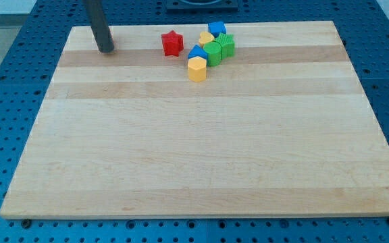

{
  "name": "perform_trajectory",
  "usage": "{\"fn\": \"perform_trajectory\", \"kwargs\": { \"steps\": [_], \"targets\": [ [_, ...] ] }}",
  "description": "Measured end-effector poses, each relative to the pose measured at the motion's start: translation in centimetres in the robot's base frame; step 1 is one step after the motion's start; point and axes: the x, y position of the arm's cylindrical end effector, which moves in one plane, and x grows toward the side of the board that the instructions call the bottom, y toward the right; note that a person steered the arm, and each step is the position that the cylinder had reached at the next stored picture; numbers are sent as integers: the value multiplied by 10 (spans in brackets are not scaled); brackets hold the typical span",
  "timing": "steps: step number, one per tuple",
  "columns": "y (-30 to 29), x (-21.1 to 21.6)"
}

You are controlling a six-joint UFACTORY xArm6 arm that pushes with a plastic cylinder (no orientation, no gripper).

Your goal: Slide the green circle and cube diagonal to each other

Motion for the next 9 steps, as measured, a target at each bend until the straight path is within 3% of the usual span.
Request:
{"fn": "perform_trajectory", "kwargs": {
  "steps": [3, 5, 7, 9],
  "targets": [
    [53, -6],
    [89, -38],
    [177, -71],
    [268, -72]
  ]
}}
